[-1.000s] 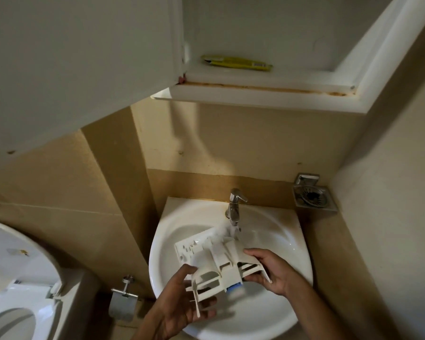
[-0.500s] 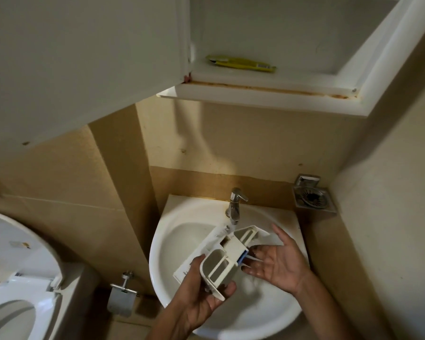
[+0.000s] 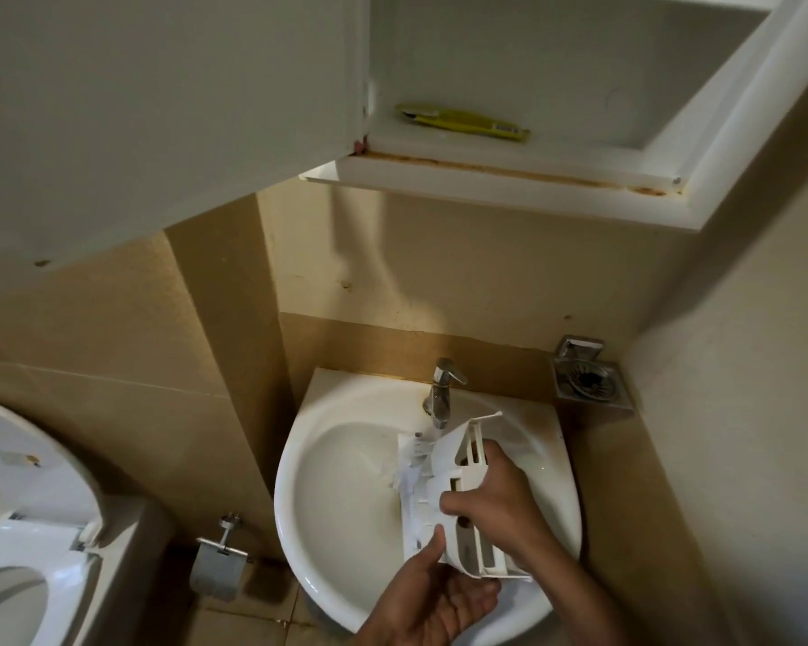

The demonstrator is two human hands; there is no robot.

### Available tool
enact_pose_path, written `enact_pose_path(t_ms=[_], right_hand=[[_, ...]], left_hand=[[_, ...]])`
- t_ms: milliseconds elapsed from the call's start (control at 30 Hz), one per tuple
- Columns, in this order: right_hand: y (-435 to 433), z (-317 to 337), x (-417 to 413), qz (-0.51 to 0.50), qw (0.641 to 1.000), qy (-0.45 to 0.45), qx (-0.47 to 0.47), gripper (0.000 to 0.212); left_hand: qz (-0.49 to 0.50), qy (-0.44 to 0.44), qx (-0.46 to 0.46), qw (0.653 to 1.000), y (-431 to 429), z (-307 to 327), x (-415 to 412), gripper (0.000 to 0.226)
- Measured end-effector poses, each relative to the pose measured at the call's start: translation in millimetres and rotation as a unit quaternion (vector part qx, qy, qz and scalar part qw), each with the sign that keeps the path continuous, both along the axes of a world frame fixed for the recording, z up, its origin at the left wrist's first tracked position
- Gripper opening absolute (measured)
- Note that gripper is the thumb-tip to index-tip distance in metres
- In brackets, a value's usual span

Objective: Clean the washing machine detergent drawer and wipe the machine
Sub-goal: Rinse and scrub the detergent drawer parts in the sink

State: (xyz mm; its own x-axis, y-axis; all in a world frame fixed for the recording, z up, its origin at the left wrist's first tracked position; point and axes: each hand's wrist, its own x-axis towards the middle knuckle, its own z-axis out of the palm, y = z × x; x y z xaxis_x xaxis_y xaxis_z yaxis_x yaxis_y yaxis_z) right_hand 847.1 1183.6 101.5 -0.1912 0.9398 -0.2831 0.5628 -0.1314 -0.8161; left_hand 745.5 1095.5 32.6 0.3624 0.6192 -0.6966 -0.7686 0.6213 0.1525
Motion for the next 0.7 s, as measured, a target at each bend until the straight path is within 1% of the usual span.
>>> enact_pose_path(t_ms=[100, 167, 233, 300, 367, 467, 600, 700], right_hand=[[-0.9, -2.7, 8.0, 0.049, 0.997, -0.054, 0.037, 0.062], [-3.6, -4.4, 11.3, 0.081, 0.993, -0.075, 0.049, 0.069], [-5.9, -5.4, 14.7, 0.091, 0.990, -0.086, 0.061, 0.069], [-8.2, -3.1, 18.9, 0.108, 0.988, -0.084, 0.064, 0.070], [-10.4, 1.2, 22.9, 0.127, 0.987, -0.082, 0.057, 0.074], [-13.4, 5.9, 28.2, 0.125, 0.987, -0.078, 0.059, 0.073], [-14.6, 7.1, 30.6, 0.116, 0.990, -0.055, 0.054, 0.076], [-17.8, 7.0, 28.9, 0.084, 0.994, -0.036, 0.055, 0.070]], left_hand=[[-0.012, 0.049, 0.004, 0.999, 5.5, -10.0, -5.8, 0.052], [0.000, 0.085, 0.003, 0.996, 10.3, -12.4, -12.8, 0.045], [0.023, 0.117, 0.011, 0.993, 18.6, -11.9, -22.2, 0.043], [0.041, 0.122, 0.032, 0.991, 27.3, -11.3, -31.4, 0.043], [0.039, 0.122, 0.053, 0.990, 34.4, -6.9, -38.8, 0.040], [0.025, 0.157, 0.071, 0.985, 42.8, 4.2, -43.1, 0.031], [-0.002, 0.209, 0.085, 0.974, 54.0, 13.8, -42.5, 0.034], [-0.009, 0.242, 0.081, 0.967, 61.3, 12.2, -42.6, 0.034]])
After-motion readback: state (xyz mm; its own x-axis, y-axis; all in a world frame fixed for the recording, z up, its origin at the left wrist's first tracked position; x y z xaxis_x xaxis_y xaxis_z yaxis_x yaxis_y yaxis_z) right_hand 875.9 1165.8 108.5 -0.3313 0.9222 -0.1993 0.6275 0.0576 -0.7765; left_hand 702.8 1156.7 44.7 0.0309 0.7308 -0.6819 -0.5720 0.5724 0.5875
